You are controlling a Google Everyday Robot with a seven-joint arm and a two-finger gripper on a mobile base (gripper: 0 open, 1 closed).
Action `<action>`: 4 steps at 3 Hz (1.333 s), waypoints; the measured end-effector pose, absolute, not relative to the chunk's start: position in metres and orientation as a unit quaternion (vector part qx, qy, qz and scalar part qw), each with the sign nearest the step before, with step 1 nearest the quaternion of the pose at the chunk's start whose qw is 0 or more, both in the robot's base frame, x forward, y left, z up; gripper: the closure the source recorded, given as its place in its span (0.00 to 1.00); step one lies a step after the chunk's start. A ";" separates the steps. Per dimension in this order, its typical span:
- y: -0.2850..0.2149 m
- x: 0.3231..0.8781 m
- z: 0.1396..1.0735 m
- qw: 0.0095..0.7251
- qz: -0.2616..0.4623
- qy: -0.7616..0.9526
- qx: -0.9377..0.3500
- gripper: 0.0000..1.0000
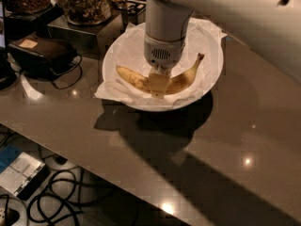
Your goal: Pick banana from white bowl
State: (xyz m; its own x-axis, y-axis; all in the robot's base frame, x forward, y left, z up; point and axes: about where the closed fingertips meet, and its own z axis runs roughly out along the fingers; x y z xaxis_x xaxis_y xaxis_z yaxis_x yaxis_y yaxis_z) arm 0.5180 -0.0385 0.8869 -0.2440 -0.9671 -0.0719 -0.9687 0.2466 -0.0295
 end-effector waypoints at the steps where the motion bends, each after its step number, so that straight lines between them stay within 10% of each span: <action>1: -0.011 0.500 0.912 0.054 -0.009 0.770 -0.635 1.00; 4: 0.068 0.450 0.948 0.087 -0.040 0.698 -0.709 1.00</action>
Offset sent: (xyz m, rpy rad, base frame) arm -0.0199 0.0205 0.0227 -0.0220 -0.0335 0.0478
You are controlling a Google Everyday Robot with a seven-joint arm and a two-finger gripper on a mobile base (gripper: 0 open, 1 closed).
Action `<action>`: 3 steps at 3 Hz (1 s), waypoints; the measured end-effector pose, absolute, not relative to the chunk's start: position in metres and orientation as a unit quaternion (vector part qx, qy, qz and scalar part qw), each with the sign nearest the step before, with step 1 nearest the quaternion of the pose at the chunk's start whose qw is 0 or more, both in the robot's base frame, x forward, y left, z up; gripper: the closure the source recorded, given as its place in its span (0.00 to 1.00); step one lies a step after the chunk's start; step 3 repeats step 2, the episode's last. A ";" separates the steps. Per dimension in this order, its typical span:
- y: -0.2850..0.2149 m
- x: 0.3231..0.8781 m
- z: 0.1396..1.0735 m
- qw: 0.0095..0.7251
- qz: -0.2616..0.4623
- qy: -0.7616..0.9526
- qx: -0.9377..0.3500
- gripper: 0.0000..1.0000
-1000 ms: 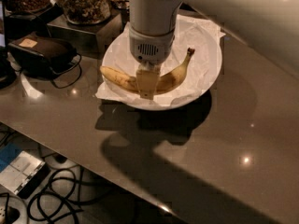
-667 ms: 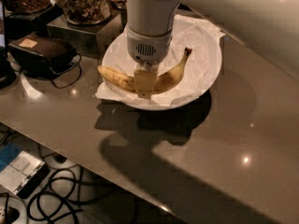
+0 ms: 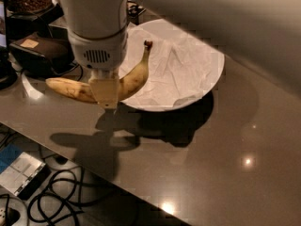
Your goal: Pick banana from white bowl
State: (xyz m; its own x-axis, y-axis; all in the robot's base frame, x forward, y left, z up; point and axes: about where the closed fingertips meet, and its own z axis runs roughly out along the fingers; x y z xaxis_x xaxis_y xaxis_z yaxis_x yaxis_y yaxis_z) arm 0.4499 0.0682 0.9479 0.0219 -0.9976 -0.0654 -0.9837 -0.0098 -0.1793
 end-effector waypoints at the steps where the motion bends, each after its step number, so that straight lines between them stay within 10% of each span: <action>1: 0.120 0.421 0.965 0.087 -0.056 0.649 -0.754 1.00; 3: 0.159 0.401 0.978 0.104 -0.075 0.606 -0.785 1.00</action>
Offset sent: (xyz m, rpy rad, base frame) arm -0.0744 0.1147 0.0277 -0.1735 -0.0783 0.3414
